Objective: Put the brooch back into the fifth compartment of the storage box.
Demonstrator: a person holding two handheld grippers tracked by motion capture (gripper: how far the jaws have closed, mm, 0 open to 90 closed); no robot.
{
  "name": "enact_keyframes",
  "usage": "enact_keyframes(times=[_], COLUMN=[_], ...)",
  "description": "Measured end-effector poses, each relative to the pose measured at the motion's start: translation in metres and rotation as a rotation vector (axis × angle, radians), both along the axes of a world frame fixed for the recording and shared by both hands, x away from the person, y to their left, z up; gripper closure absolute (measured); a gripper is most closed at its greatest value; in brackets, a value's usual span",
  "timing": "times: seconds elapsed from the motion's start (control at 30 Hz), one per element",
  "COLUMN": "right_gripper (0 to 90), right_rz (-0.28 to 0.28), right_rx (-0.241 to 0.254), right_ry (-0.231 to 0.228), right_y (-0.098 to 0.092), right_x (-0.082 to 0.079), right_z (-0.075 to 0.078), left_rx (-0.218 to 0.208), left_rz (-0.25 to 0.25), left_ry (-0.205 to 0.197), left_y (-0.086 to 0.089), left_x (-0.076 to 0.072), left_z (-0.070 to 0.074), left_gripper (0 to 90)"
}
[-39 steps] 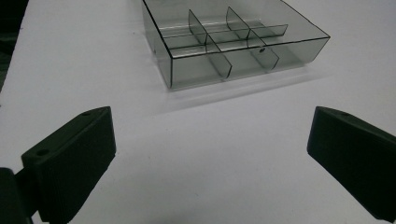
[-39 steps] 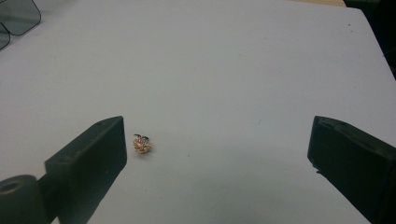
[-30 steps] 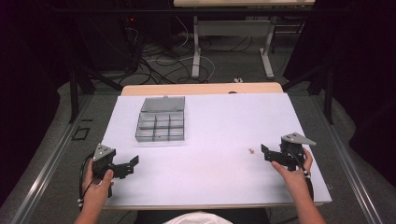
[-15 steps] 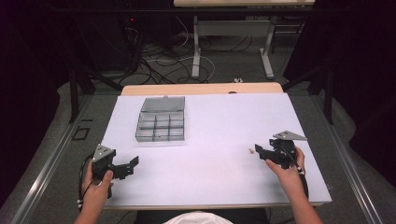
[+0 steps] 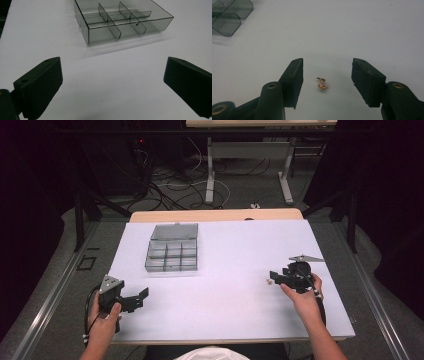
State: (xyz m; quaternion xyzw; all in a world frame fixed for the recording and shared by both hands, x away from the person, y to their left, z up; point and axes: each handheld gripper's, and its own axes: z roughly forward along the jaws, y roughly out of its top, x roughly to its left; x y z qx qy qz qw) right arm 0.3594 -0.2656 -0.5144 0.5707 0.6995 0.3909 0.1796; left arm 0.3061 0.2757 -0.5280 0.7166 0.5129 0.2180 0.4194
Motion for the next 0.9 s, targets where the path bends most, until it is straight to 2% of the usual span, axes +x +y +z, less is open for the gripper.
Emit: enact_keyframes(times=[0.27, 0.37, 0.43, 0.5, 0.67, 0.9], right_gripper=[45.7, 46.6, 46.6, 47.2, 48.5, 50.9], right_rz=[-0.019, -0.024, -0.022, -0.033, -0.036, -0.062], right_rx=[0.023, 0.049, 0.049, 0.059, 0.074, 0.085], right_ry=[0.044, 0.071, 0.069, 0.088, 0.086, 0.127], right_y=[0.002, 0.002, 0.001, 0.001, -0.001, -0.001], right_x=[0.010, 0.013, 0.013, 0.014, 0.015, 0.015], right_z=[-0.001, -0.003, -0.004, -0.005, -0.008, -0.013], left_rx=[0.000, -0.003, -0.003, -0.005, -0.007, -0.008], left_rz=[-0.002, -0.002, -0.002, -0.001, -0.001, -0.002], left_ry=[0.002, 0.006, 0.005, 0.006, 0.009, 0.010], left_y=[0.001, 0.001, 0.001, 0.001, 0.001, 0.001], left_x=[-0.001, -0.001, -0.001, -0.001, -0.002, -0.001], left_z=[0.000, 0.000, 0.000, 0.000, 0.000, 0.000], left_gripper=[2.3, 2.3, 2.4, 2.4, 2.6, 2.9])
